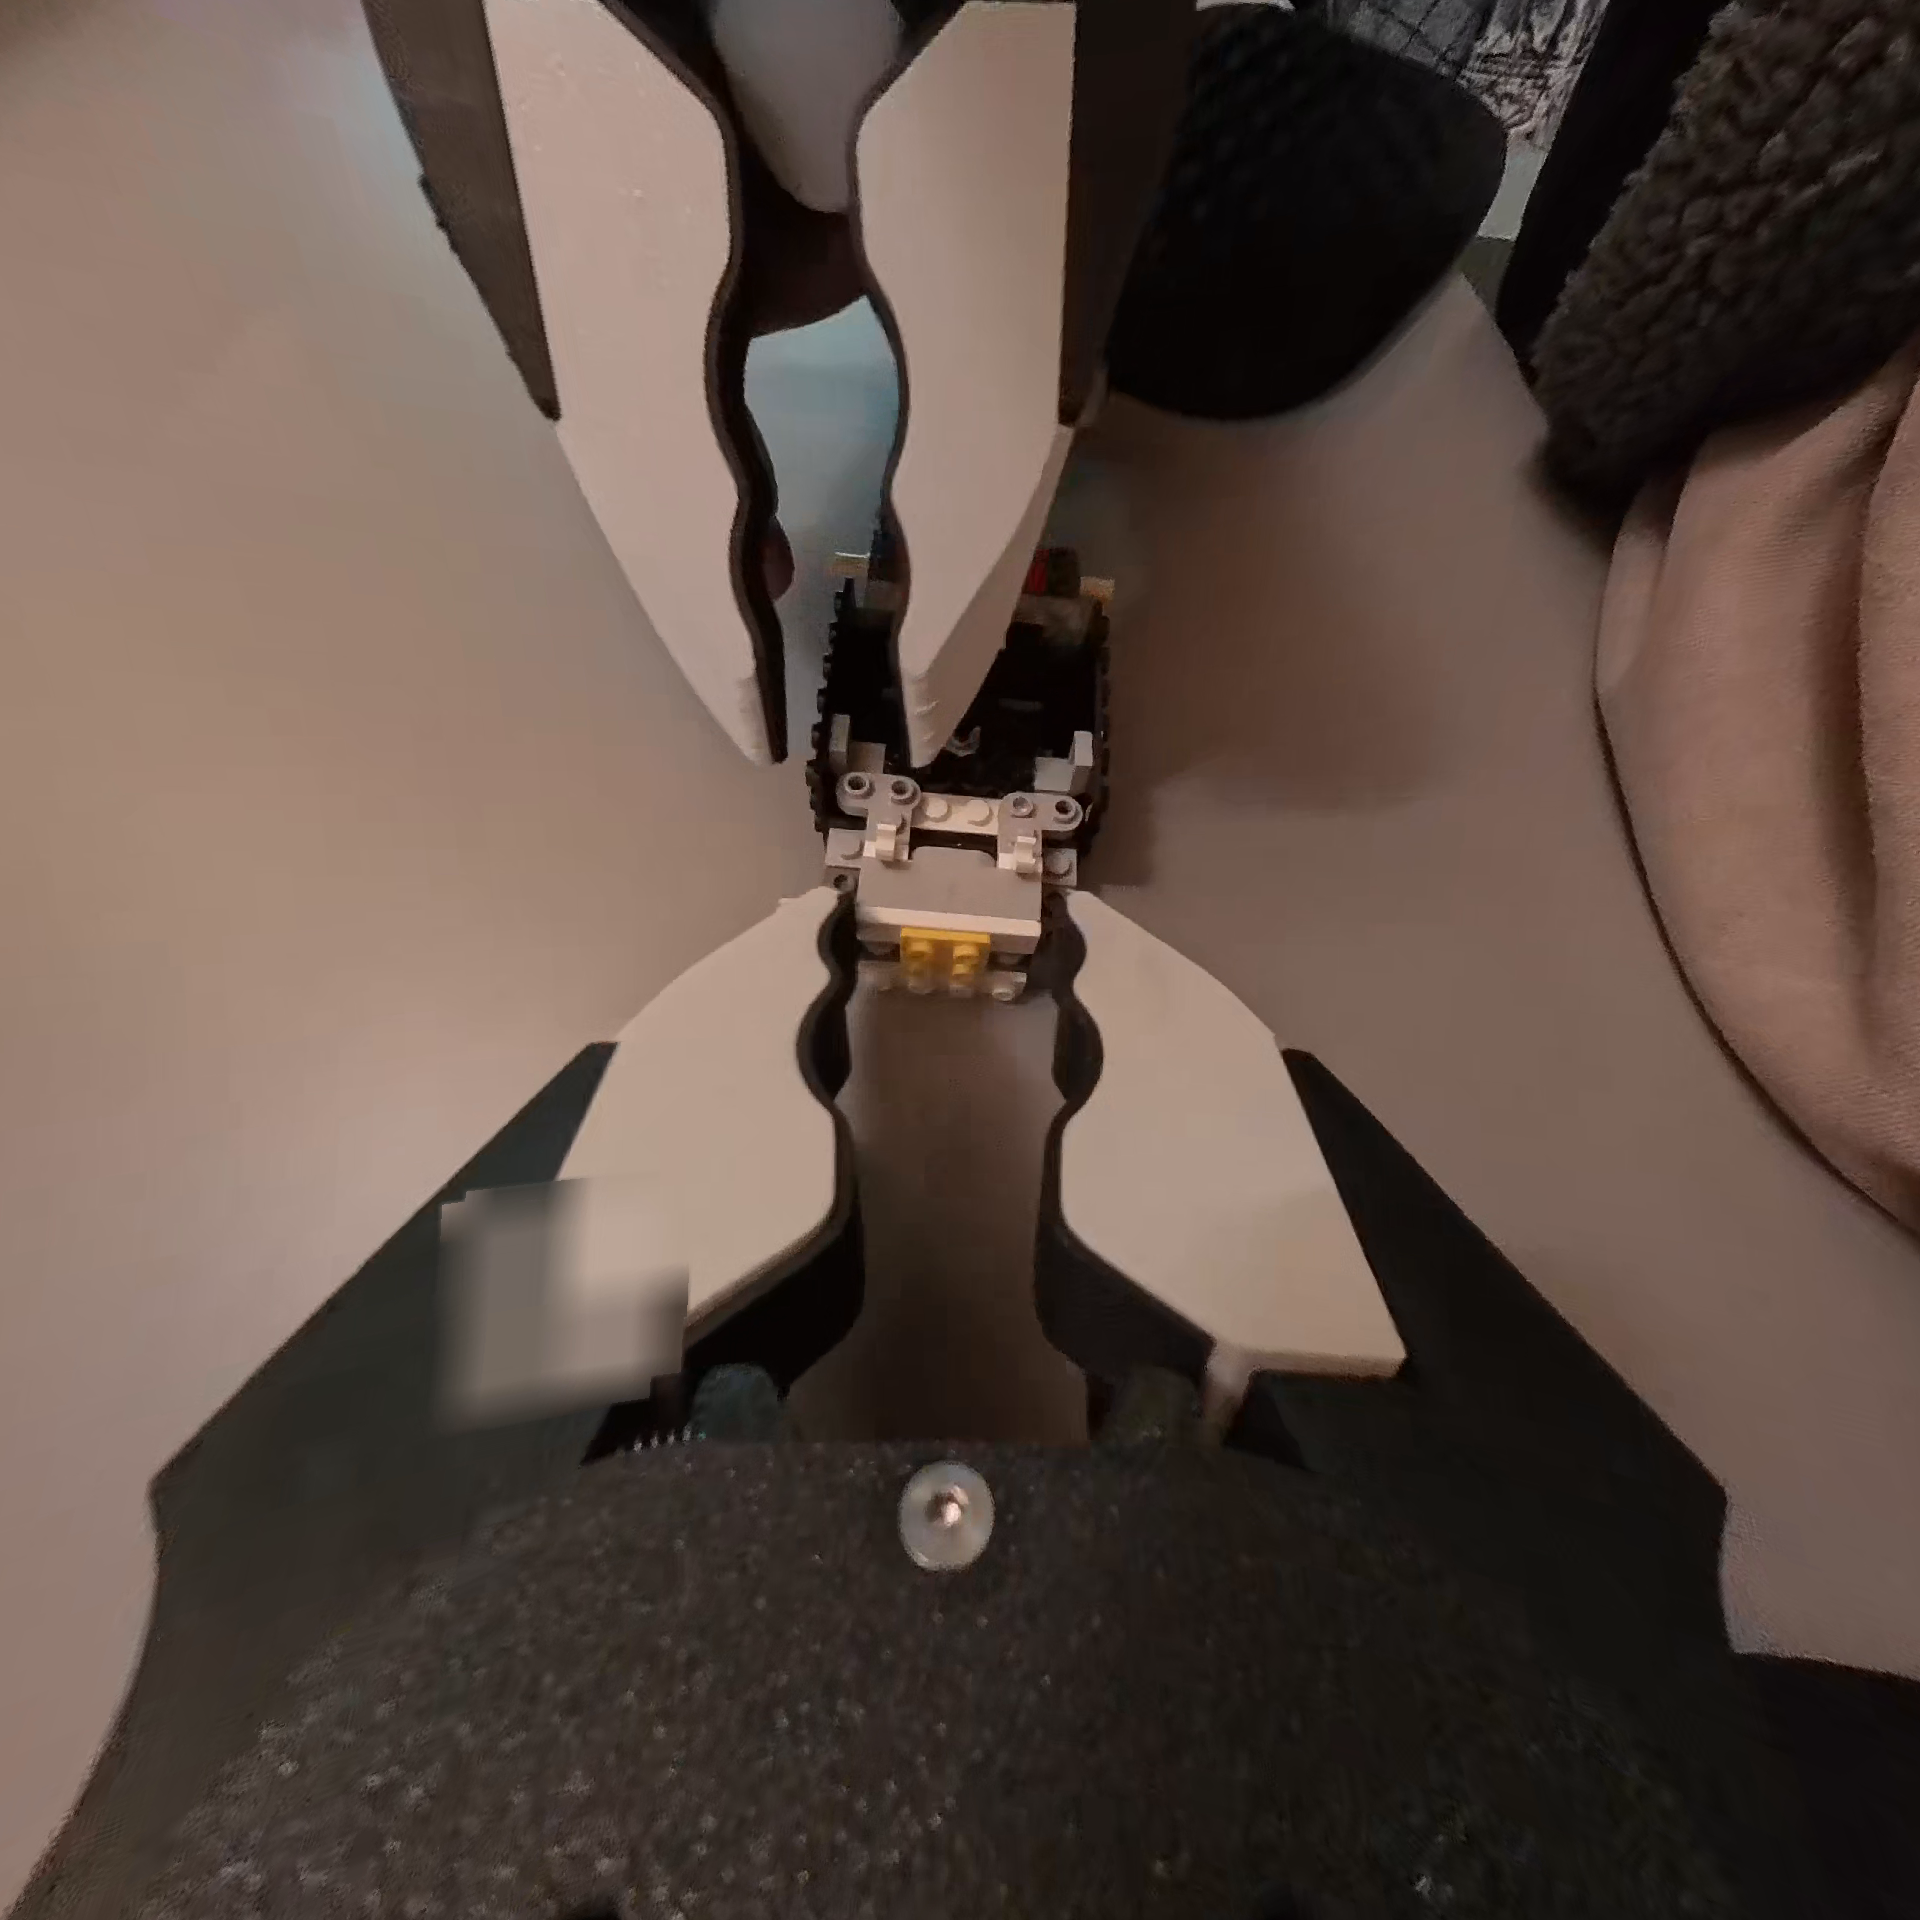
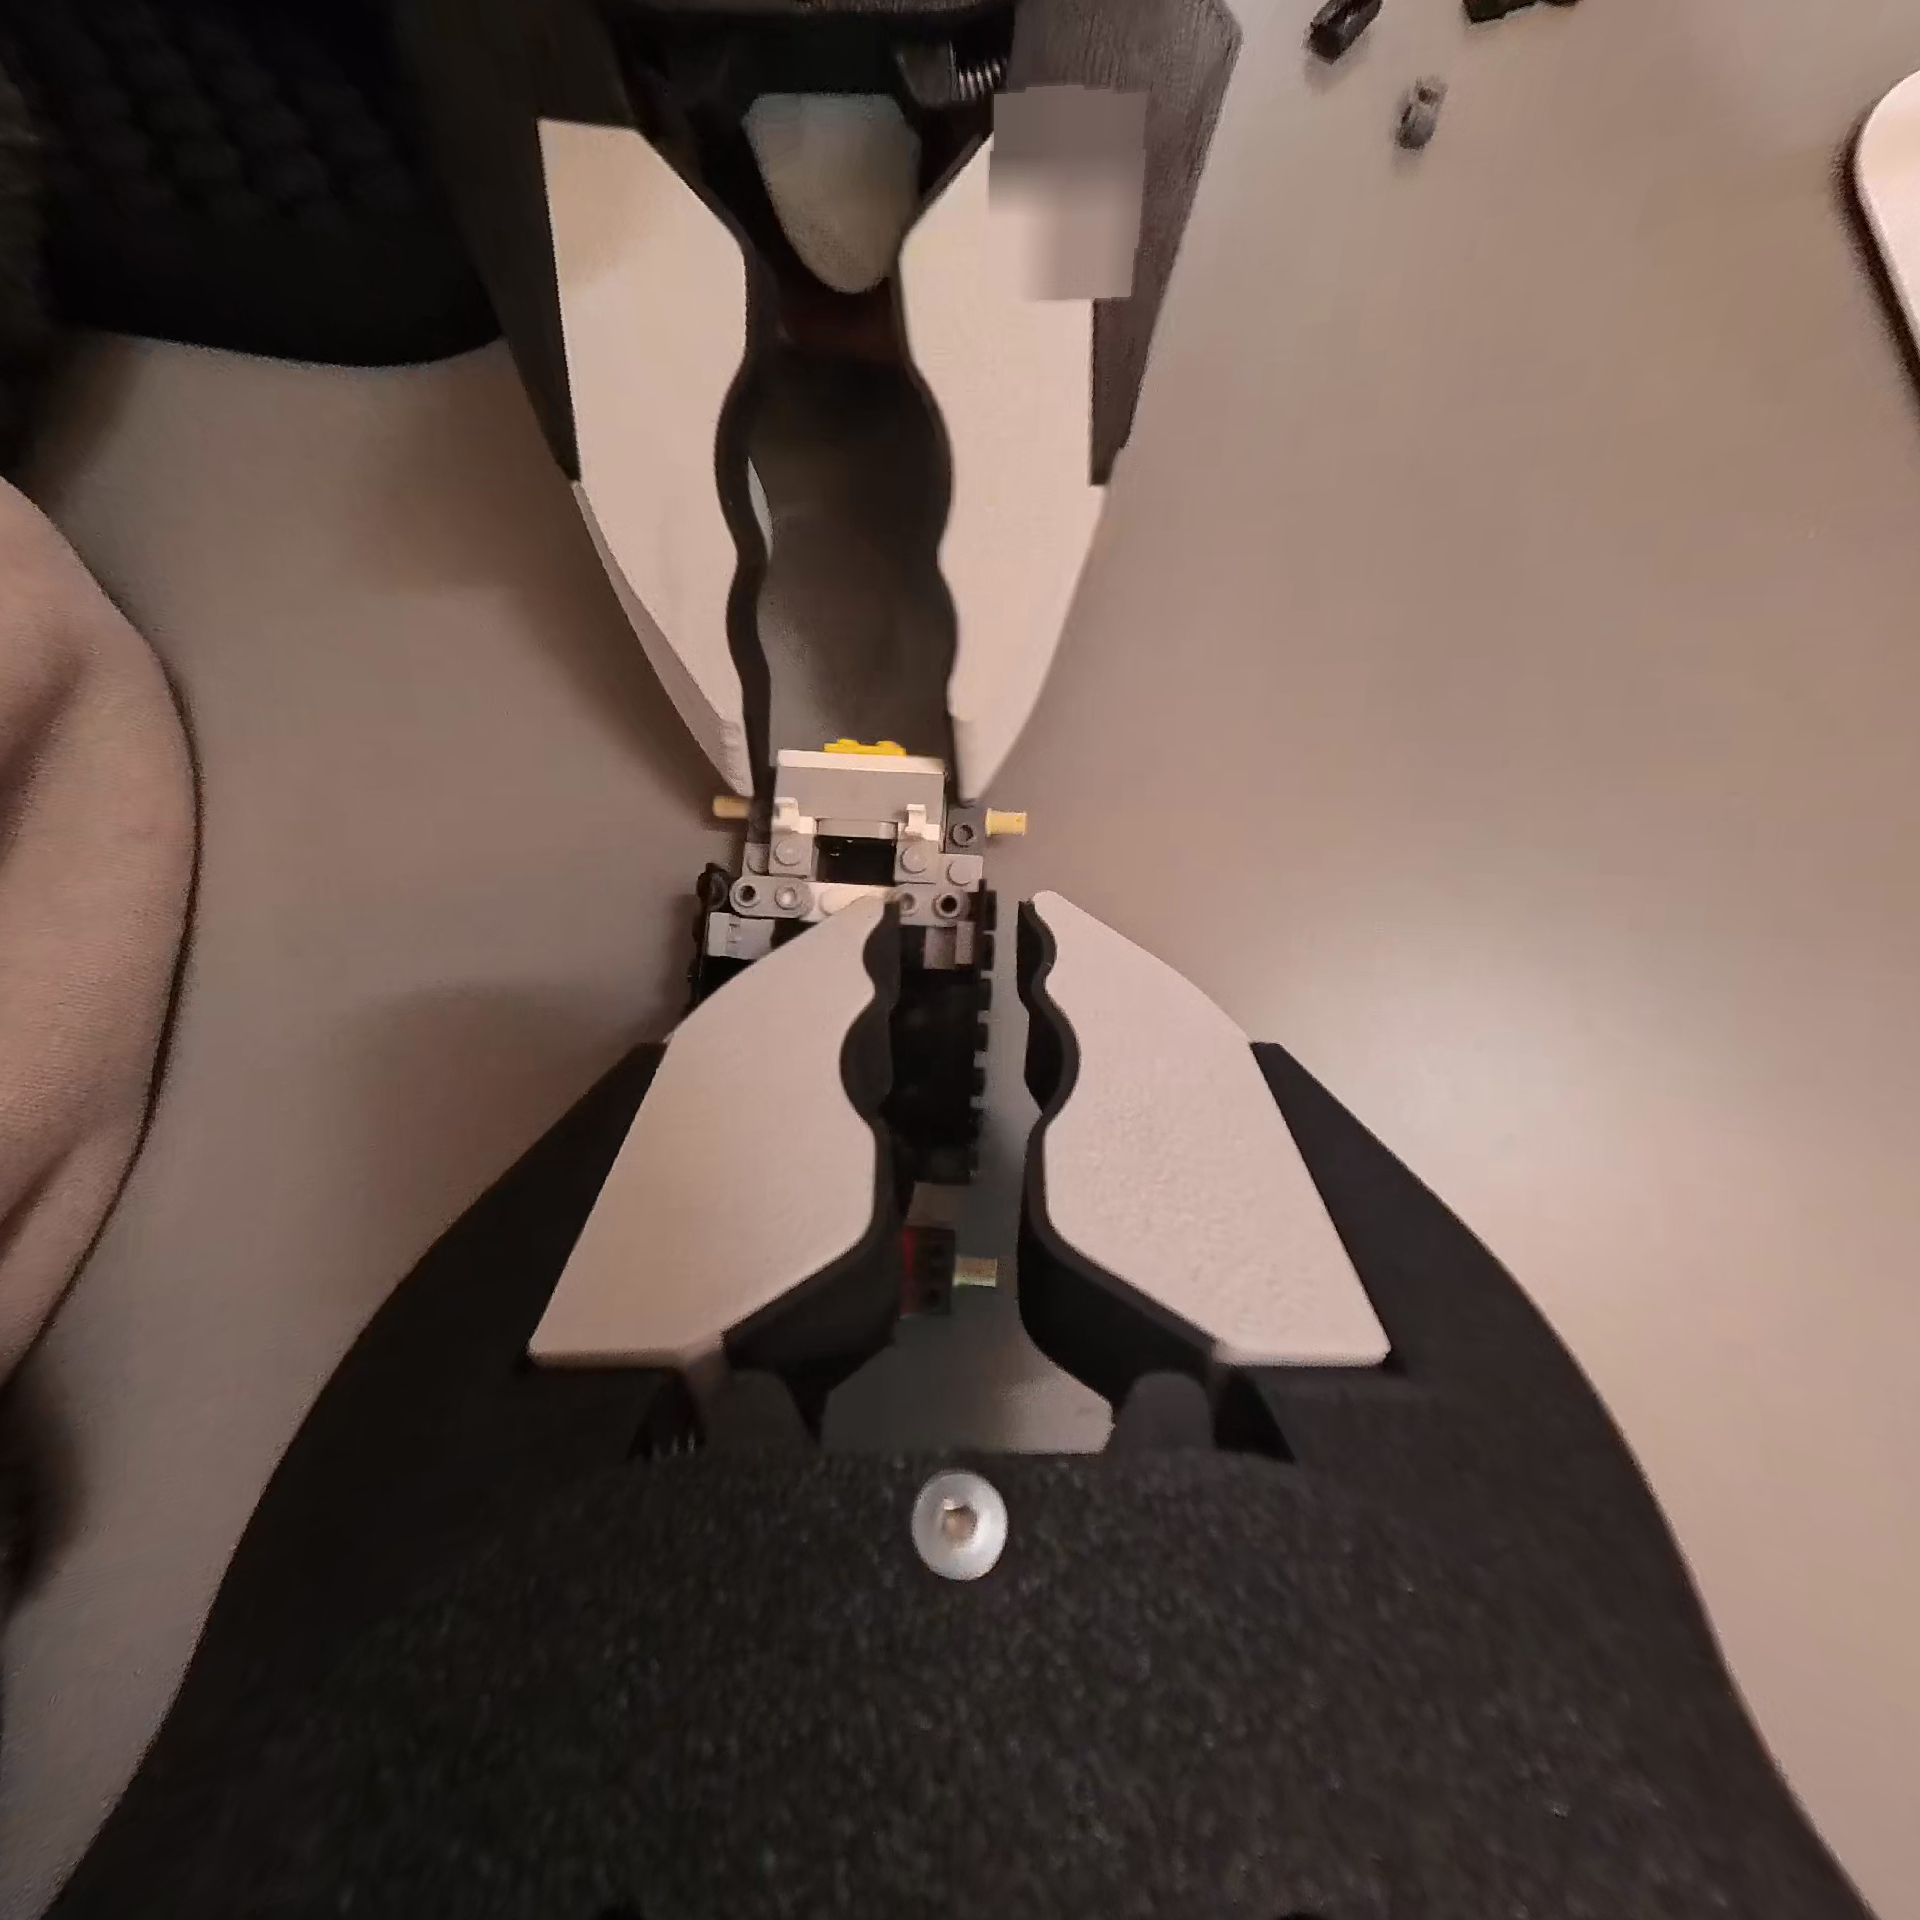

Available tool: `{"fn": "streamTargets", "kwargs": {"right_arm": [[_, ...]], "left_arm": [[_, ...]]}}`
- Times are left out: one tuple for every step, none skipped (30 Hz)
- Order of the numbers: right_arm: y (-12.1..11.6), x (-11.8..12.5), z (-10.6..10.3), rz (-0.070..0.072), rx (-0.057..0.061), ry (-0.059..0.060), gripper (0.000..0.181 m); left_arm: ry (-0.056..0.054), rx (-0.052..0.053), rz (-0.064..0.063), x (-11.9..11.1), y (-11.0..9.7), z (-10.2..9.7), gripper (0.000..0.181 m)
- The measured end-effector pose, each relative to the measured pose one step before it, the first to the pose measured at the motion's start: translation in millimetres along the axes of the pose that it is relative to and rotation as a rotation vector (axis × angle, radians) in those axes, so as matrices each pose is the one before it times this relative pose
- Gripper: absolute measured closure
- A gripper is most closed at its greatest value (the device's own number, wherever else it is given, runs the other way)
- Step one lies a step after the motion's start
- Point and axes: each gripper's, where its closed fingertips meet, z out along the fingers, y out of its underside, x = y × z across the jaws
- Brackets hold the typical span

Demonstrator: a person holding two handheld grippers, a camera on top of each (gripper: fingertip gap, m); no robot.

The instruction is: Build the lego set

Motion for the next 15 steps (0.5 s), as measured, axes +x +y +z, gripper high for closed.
{"fn": "streamTargets", "kwargs": {"right_arm": [[-0.35,0.28,0.36,-0.0026,-0.0089,-0.0042,0.161],[-0.78,-0.1,0.42,0.0006,-0.0048,-0.0054,0.162],[-0.35,-0.48,0.8,0.002,-0.0078,-0.0075,0.163],[0.31,-1.2,1.19,-0.0008,-0.0114,-0.009,0.163],[0.98,0.47,1.25,-0.0028,-0.0148,0.0024,0.163],[0.06,-0.11,0.58,-0.0017,-0.0083,-0.0027,0.163],[-0.19,0.03,0.03,0.0048,-0.0076,-0.0047,0.163],[-0.01,0.43,0.02,0.0015,-0.0075,-0.001,0.163],[0.11,0.68,-0.2,0.0016,-0.0075,0.001,0.163],[0.4,-0.11,-0.15,-0.001,-0.007,-0.0039,0.164],[0.25,-0.37,-0.02,0.0021,-0.0044,-0.007,0.164],[0.05,-0.24,0.12,0.0093,-0.0039,-0.0096,0.164],[0.08,-0.04,0.18,0.0097,-0.0041,-0.009,0.164],[-0.17,-0.05,0.25,0.0072,-0.0038,-0.0076,0.164],[-0.2,-0.16,0.23,0.0031,-0.0044,-0.0058,0.164]], "left_arm": [[-0.0021,0.0061,-0.0045,0.54,-1.01,-0.26,0.148],[-0.0069,0.0016,-0.0026,-0.13,-0.29,0.12,0.148],[-0.0067,-0.0009,0.0011,-0.02,-0.03,0.23,0.148],[-0.0056,-0.0012,0.0021,0.34,-0.24,0.41,0.148],[-0.0022,-0.0013,0.0008,0.69,-0.19,0.52,0.148],[-0.0038,-0.0022,0.0012,0.37,-0.07,0.25,0.148],[-0.0041,-0.0013,0.0005,0.01,0.04,0.13,0.148],[-0.0032,0.0,-0.002,-0.04,0.01,0.0,0.148],[-0.002,0.0004,-0.0001,0.15,0.02,-0.04,0.148],[-0.0009,0.0,0.0014,0.28,0.04,0.14,0.148],[-0.0015,-0.0002,0.0017,0.13,0.05,-0.01,0.148],[-0.0019,-0.0002,0.0015,0.14,-0.01,0.06,0.148],[-0.0012,0.0001,0.0004,0.04,-0.01,0.01,0.148],[-0.0004,0.0004,-0.0008,0.09,-0.03,-0.01,0.148],[0.0001,0.0007,-0.0026,0.02,0.06,0.0,0.148]]}}
